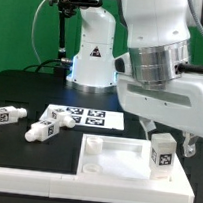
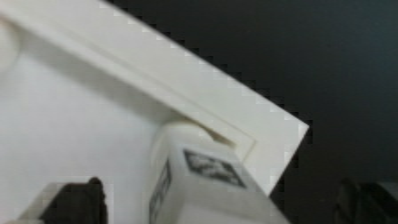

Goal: Assemble one leg

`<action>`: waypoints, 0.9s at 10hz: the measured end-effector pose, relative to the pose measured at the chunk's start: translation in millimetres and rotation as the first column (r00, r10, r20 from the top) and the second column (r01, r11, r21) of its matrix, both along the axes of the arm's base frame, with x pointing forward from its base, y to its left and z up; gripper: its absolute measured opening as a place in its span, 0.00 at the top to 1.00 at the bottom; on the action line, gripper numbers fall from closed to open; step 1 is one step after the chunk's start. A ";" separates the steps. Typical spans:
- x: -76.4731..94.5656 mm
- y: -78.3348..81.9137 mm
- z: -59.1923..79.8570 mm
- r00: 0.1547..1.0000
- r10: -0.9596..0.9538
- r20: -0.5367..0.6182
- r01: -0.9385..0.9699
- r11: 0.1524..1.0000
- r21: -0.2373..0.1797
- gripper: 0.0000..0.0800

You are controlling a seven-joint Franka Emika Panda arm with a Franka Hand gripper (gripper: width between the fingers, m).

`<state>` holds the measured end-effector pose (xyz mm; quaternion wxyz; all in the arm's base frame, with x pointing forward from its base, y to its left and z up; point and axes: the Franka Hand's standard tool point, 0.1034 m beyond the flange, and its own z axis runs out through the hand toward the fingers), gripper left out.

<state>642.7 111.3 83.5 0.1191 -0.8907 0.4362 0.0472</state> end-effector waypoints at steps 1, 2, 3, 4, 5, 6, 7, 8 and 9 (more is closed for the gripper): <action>-0.1 -0.3 0.3 0.996 0.093 0.019 -0.092 0.996 -0.019 0.19; -1.0 3.9 -0.3 0.998 0.059 0.019 -0.059 0.998 -0.020 0.19; -0.9 3.6 -0.8 0.998 0.063 0.020 -0.062 0.998 -0.019 0.19; -1.1 3.6 -1.1 0.998 0.063 0.020 -0.062 0.998 -0.019 0.19; -1.2 3.4 -1.3 0.995 0.100 0.027 -0.099 0.995 -0.026 0.19; -1.1 2.5 -1.5 0.979 0.201 0.046 -0.199 0.979 -0.046 0.19; 0.2 1.8 -0.7 0.957 0.284 0.064 -0.281 0.958 -0.059 0.19; 0.6 3.2 0.0 0.924 0.375 0.078 -0.370 0.926 -0.073 0.19; 1.0 6.7 1.3 0.903 0.420 0.088 -0.414 0.907 -0.079 0.19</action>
Offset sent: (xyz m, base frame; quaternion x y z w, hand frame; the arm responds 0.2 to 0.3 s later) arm 0.0000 0.0000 0.0000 0.0000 0.0000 0.0000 1.0000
